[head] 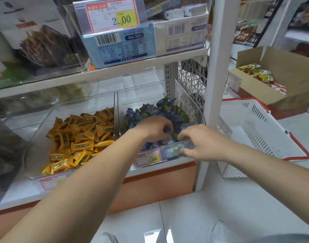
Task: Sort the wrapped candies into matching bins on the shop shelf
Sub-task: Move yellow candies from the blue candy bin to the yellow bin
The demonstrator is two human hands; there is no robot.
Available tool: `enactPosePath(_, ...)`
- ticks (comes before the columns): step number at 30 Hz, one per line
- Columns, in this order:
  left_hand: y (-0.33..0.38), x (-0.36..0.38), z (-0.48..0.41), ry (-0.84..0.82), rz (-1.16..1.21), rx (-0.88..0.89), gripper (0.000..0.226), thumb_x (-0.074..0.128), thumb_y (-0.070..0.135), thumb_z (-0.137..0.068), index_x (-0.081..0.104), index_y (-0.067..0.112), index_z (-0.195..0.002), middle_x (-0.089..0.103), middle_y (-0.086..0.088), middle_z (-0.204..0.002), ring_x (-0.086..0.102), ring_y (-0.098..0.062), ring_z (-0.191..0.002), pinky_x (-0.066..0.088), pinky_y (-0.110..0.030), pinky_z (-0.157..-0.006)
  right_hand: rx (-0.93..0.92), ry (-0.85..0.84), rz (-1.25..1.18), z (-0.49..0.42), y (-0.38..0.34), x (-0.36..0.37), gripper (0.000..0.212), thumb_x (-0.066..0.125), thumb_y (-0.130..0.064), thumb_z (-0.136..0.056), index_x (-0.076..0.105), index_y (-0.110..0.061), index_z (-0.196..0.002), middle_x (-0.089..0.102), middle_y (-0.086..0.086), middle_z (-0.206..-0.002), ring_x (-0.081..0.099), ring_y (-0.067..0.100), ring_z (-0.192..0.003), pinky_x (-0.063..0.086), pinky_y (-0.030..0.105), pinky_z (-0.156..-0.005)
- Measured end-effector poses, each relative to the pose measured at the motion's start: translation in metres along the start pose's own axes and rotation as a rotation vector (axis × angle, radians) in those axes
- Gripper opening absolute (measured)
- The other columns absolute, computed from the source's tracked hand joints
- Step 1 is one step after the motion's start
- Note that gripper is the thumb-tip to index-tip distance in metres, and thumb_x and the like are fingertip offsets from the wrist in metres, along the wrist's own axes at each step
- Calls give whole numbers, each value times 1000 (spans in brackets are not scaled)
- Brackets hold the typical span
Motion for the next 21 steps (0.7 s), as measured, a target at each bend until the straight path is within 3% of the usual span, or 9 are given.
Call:
enactPosePath(4,-4,-11,14,47,-134,11,23,67,44,-89,65,28,-107,56,11,-90,55,-17,-85,44,-32,-65,12,-208,21,-15,-5,14,50,62,-52,-69,67,-30,-113,70,-7,-91,64,15,-87,57,36,-72)
enactPosePath(8,0,-18,34,114,-218,46,15,62,40,-90,68,33,-102,63,9,-97,58,-18,-89,46,-31,-65,47,-365,181,-24,-1,34,44,71,-49,-65,61,-25,-100,62,-5,-78,60,14,-73,47,30,-55)
enactPosePath(11,-9,-17,49,136,-214,13,25,53,41,-95,66,35,-115,68,5,-109,62,-23,-101,53,-35,-75,73,-423,233,-29,5,41,55,75,-52,-64,56,-25,-108,64,-3,-85,61,19,-78,48,31,-59)
enactPosePath(15,-7,-8,69,194,-189,16,62,35,65,-96,42,29,-146,69,-2,-118,64,-28,-106,44,-34,-78,86,-462,269,-44,4,44,56,77,-54,-65,57,-21,-105,60,-1,-95,61,22,-84,56,37,-71)
enactPosePath(18,-1,4,80,202,-262,33,85,38,73,-88,24,22,-154,66,-2,-122,61,-26,-110,36,-38,-103,101,-441,252,-54,4,43,52,77,-55,-66,64,-15,-98,65,4,-95,65,25,-84,58,39,-72)
enactPosePath(21,-1,3,84,254,-293,39,86,46,69,-86,22,22,-155,66,-1,-118,61,-25,-107,35,-37,-104,117,-469,201,-56,6,45,53,78,-56,-68,63,-17,-100,64,1,-90,63,24,-83,55,38,-73)
Point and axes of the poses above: each hand's wrist, its own z-axis away from the middle knuckle, its own x-axis out of the palm, y = z × x, the point moved 9 cm from there along -z, towards the middle knuckle
